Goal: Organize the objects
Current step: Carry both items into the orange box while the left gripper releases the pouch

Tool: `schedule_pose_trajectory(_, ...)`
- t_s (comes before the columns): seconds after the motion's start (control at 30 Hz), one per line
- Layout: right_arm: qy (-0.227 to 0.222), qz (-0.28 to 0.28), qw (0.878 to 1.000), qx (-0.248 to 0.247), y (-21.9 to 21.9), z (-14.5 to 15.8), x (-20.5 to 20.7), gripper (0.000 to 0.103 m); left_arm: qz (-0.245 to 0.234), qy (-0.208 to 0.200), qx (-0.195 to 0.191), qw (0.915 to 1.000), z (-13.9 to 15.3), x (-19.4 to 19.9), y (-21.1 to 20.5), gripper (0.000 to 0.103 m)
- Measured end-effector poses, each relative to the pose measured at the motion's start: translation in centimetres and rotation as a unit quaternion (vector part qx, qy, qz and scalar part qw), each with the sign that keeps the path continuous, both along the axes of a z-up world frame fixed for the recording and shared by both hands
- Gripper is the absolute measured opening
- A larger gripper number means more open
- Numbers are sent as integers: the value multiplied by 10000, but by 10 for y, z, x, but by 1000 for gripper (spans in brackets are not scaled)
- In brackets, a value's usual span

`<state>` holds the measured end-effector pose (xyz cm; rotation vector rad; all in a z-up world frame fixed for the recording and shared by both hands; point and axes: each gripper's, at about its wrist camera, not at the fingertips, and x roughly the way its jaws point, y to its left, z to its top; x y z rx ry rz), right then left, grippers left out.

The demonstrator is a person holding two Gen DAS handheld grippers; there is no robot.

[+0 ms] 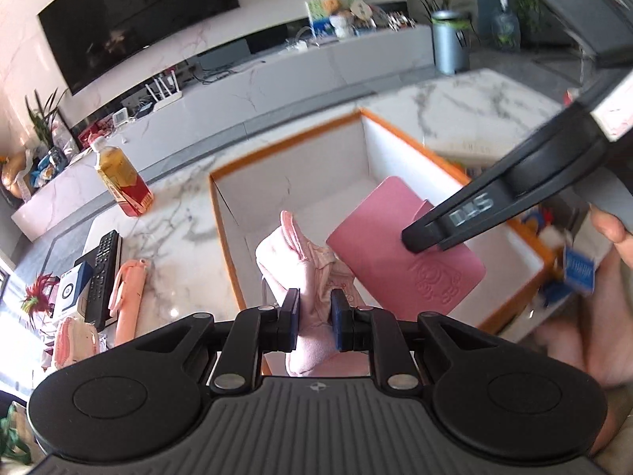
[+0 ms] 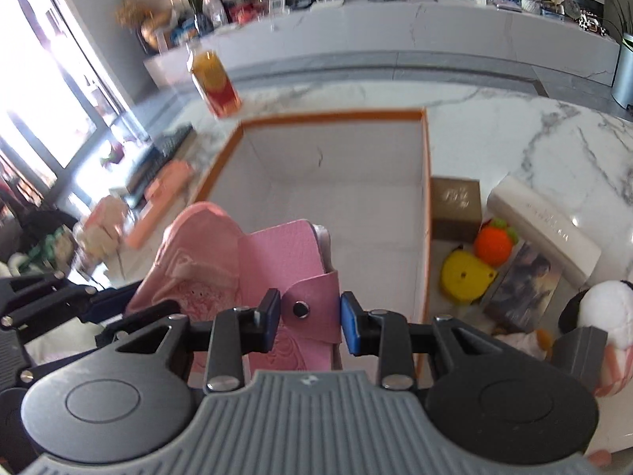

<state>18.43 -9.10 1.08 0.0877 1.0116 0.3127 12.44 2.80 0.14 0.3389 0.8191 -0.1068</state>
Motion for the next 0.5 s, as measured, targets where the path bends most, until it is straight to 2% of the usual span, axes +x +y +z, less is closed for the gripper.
schedule_pose_trajectory(0.13, 235, 37, 9990, -381, 13, -19, 3, 35, -149, 189, 145, 9996, -12, -4, 0, 19)
schedule_pose_trajectory(0.27, 472, 90, 9979, -440, 20, -32, 6, 35, -200, 428, 199, 9987, -26, -4, 3, 19)
schedule_pose_trajectory(0.4, 757, 132, 9965, -322, 22, -43, 7, 36, -277, 586, 179, 9977, -35, -6, 8, 20)
schedule_pose_trajectory(0.47, 947, 149, 9954, -50, 21, -47, 7, 24, -251, 624, 62, 9977, -35, -5, 13, 21)
schedule_pose_trajectory(0.5, 1066, 143, 9941, 116, 20, -48, 8, 24, -222, 642, 60, 9977, -35, -5, 14, 22)
